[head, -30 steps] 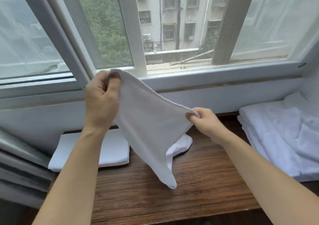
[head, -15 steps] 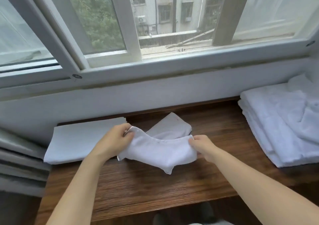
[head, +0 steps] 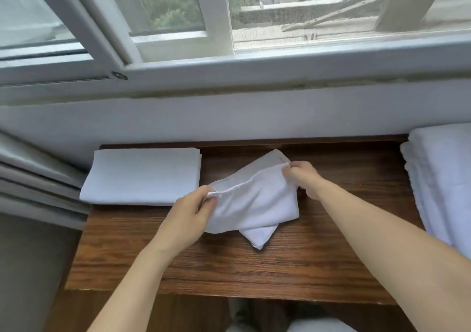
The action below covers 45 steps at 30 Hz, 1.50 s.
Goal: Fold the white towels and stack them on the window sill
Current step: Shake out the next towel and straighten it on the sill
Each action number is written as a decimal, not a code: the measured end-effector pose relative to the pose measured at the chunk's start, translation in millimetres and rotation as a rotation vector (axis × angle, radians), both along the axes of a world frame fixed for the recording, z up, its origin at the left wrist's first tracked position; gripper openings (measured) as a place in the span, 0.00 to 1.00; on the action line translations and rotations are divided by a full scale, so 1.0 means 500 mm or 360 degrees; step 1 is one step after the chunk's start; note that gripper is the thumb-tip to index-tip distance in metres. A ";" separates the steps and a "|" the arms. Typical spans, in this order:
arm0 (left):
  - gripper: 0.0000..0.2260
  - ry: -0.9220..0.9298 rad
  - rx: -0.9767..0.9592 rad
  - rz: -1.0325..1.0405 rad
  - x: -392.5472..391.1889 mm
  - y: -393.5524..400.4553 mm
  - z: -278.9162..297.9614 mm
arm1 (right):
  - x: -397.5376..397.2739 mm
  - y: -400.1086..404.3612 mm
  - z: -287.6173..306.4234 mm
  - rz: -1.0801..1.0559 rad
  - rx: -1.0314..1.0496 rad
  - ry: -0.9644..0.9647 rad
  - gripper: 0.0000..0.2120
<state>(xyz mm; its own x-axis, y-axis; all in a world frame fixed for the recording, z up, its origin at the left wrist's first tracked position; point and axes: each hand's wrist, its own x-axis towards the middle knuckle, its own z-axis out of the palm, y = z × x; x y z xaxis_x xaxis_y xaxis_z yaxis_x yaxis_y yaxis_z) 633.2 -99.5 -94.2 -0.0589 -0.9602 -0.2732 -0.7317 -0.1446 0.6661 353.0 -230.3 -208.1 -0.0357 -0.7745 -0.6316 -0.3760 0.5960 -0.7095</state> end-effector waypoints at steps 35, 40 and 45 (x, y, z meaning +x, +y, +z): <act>0.08 0.0974 -0.0788 0.0032 -0.053 -0.048 0.213 | -0.014 0.176 0.230 0.0321 -0.0854 -0.0835 0.09; 0.04 0.0890 -0.0754 -0.0275 -0.046 -0.042 0.266 | 0.040 0.168 0.179 0.0575 -0.0596 -0.1008 0.18; 0.12 0.0862 -0.0620 -0.0507 -0.007 -0.025 0.316 | 0.096 0.155 0.186 0.0620 -0.0519 -0.1106 0.04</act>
<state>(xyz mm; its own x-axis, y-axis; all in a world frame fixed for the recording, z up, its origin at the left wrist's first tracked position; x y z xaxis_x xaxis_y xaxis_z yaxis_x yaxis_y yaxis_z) 629.7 -111.9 63.8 -0.3806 -0.8956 0.2305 -0.2529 0.3405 0.9056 400.9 -152.8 -115.0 0.5827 -0.7977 -0.1553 0.0720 0.2410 -0.9679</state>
